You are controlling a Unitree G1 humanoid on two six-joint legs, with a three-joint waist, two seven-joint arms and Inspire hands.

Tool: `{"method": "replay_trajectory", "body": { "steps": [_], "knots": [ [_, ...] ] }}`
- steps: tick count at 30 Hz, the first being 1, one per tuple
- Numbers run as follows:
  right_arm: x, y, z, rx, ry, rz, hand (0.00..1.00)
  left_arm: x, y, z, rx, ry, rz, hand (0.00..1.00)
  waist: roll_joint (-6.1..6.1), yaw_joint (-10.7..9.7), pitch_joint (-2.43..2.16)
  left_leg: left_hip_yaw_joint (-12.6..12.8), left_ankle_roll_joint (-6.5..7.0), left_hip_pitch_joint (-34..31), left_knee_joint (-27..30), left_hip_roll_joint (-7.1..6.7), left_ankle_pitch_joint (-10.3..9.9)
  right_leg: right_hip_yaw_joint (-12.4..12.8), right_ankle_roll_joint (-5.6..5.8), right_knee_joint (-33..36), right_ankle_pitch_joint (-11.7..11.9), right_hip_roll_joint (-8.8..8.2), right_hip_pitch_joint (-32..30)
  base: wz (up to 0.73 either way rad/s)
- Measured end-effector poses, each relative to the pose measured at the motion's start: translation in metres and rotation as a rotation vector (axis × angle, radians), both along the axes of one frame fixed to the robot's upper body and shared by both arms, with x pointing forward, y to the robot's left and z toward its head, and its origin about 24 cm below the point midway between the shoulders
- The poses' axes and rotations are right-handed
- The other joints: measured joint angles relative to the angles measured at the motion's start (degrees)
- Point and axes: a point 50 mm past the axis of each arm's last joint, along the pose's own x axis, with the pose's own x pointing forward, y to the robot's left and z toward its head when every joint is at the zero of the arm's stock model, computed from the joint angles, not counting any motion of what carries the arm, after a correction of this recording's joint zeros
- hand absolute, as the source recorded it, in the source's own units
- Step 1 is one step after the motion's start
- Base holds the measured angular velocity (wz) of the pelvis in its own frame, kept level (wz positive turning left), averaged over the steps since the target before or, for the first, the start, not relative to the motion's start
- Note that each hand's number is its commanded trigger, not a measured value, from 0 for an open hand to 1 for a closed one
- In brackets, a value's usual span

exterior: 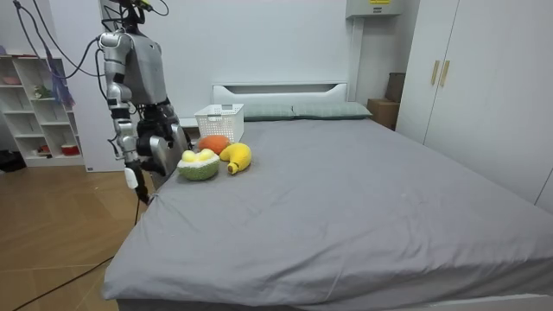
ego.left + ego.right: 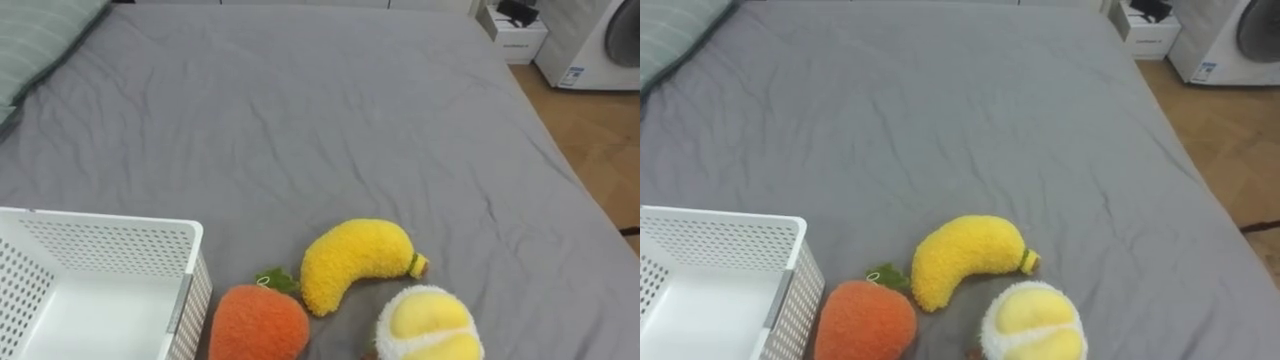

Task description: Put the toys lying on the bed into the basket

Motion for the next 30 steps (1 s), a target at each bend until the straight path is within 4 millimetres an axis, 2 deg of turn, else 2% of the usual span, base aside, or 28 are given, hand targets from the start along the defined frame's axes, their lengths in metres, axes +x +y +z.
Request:
{"method": "replay_trajectory", "body": {
  "steps": [4, 7, 10, 12, 13, 16, 22, 27, 30],
  "knots": [
    [0.002, -0.013, 0.004, -0.04, -0.027, -0.14, 0.0, -0.004, 0.009, 0.003, 0.023, 0.002, 0.028, 0.0, -0.77, -1.19, -0.17, 0.11, 0.0, 0.36, -0.05, 0.0, 0.01, 0.11, -0.01, 0.05, 0.01, 0.0, 0.29, 0.0],
    [0.01, -0.03, 0.009, -0.092, -0.041, -0.188, 0.0, -0.005, 0.015, 0.004, 0.035, 0.022, 0.026, 0.0, -1.41, -1.78, -0.09, 0.33, 0.0, 0.87, -0.04, 0.01, 0.0, 0.3, 0.01, 0.03, 0.0, 0.07, 0.79, -0.06],
    [0.036, -0.052, 0.02, -0.173, -0.13, -0.217, 0.0, -0.006, 0.016, 0.004, 0.035, 0.031, 0.029, 0.0, -1.62, -1.84, -0.02, 1.12, 0.04, 0.93, 0.02, 0.08, -0.01, 0.93, -0.01, 0.14, 0.01, 0.0, 0.46, -0.15],
    [0.063, -0.068, 0.033, -0.238, -0.233, -0.214, 0.0, -0.005, 0.017, 0.005, 0.037, 0.031, 0.01, 0.0, -2.19, -1.91, -0.25, 1.21, 0.07, 0.4, 0.33, 0.08, 0.0, 0.91, 0.02, 0.17, 0.28, -0.05, -0.12, -0.03],
    [0.07, -0.071, 0.037, -0.252, -0.257, -0.21, 0.0, -0.005, 0.017, 0.005, 0.037, 0.03, 0.012, 0.0, -2.1, -1.98, -0.21, 1.24, 0.07, 0.36, 0.36, 0.1, 0.0, 0.69, 0.02, 0.16, 0.4, -0.04, -0.12, 0.0],
    [0.116, -0.079, 0.063, -0.311, -0.456, -0.168, 0.0, -0.003, 0.017, 0.005, 0.037, 0.023, 0.008, 0.0, -2.19, -1.8, -0.34, 1.24, 0.07, 0.25, 0.32, 0.12, 0.0, 0.61, 0.03, 0.12, 0.46, 0.02, -0.39, 0.0],
    [0.159, -0.069, 0.09, -0.326, -0.66, -0.065, 0.0, 0.006, 0.016, 0.005, 0.042, -0.003, -0.011, 0.0, -2.06, -0.45, -0.47, 1.28, 0.03, -0.73, 0.17, 0.17, 0.01, 0.53, 0.03, 0.06, 0.53, 0.15, -1.18, 0.01],
    [0.186, -0.04, 0.105, -0.265, -0.796, 0.123, 0.0, 0.008, 0.012, 0.005, 0.04, -0.001, -0.044, 0.0, -1.64, 0.21, -0.42, 1.07, 0.03, -1.1, 0.06, 0.15, 0.0, 0.19, 0.07, 0.0, 0.57, 0.11, -1.14, 0.01],
    [0.195, -0.024, 0.108, -0.219, -0.841, 0.235, 0.0, 0.01, 0.01, 0.004, 0.037, -0.006, -0.065, 0.0, -1.4, 0.91, -0.4, 1.01, 0.03, -1.12, 0.06, 0.15, 0.0, 0.16, 0.07, 0.01, 0.58, 0.11, -1.09, 0.0]
  ]
}}
